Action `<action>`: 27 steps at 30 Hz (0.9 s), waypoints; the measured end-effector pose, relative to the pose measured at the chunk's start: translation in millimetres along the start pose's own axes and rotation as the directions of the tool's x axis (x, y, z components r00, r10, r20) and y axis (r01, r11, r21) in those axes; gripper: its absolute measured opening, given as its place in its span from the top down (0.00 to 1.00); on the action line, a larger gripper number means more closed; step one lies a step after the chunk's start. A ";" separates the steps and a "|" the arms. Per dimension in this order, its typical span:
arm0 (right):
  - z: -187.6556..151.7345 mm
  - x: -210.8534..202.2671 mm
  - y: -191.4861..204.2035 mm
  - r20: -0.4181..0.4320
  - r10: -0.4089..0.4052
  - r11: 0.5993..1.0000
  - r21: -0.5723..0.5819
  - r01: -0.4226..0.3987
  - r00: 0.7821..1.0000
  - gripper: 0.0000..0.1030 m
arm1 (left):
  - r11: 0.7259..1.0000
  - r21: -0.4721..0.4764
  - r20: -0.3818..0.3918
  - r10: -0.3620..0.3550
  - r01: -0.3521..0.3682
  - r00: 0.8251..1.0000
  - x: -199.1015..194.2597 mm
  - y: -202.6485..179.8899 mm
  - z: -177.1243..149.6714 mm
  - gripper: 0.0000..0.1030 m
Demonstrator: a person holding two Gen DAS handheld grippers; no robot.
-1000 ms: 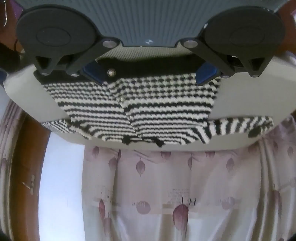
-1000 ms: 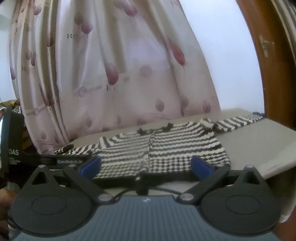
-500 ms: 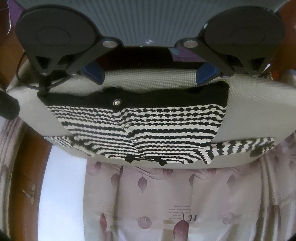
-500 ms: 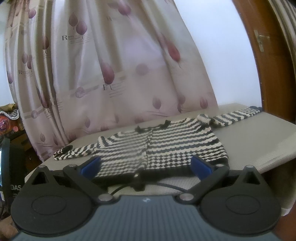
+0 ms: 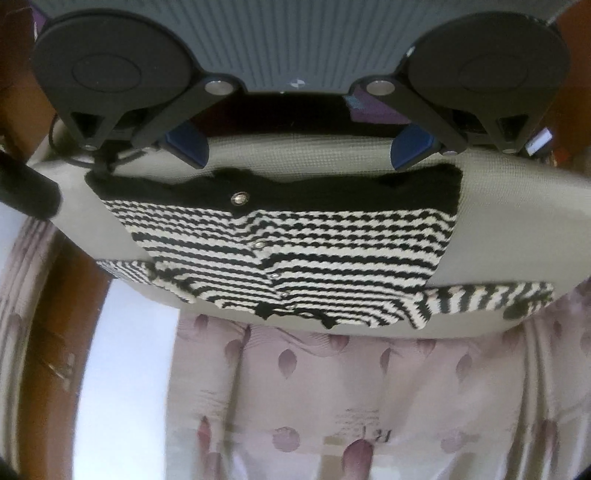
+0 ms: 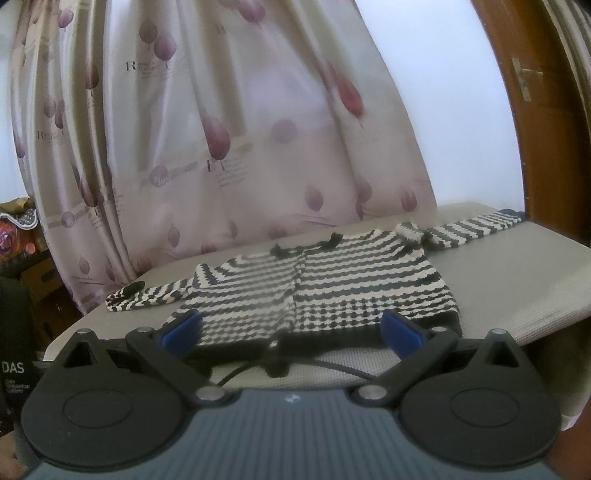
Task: Fold small clothes
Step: 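Move both tools toward the striped cardigan lying flat on the table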
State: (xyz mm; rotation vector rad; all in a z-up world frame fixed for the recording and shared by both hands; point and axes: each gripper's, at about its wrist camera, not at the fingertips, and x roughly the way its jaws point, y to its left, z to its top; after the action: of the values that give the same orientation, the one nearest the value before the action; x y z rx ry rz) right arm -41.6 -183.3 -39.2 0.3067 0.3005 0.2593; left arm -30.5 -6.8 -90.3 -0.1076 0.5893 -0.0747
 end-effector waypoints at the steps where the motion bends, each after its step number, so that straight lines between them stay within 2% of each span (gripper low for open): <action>1: 0.4 1.1 0.2 -0.003 0.001 1.000 0.000 -0.001 1.000 0.00 | 1.000 -0.013 -0.006 0.008 -0.009 1.000 1.2 2.3 0.5 0.00; 5: 0.1 5.3 0.9 -0.009 0.008 1.000 -0.009 -0.008 1.000 0.00 | 0.998 -0.028 -0.021 0.050 -0.051 0.999 6.4 9.7 4.2 0.00; 11: 1.5 10.9 7.2 -0.019 0.023 0.999 -0.040 -0.023 1.000 0.00 | 0.993 0.023 0.004 0.116 -0.116 0.993 8.7 11.4 7.2 0.00; 27: 11.4 23.7 16.5 -0.021 0.047 0.995 -0.082 -0.049 0.999 0.00 | 0.986 0.047 -0.005 0.161 -0.161 0.987 16.9 20.3 12.4 0.00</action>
State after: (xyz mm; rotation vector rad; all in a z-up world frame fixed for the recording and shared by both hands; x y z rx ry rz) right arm -19.4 -164.1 -29.3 0.2301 0.3003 0.3214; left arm -8.9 12.6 -91.9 -0.0147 0.6030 0.0682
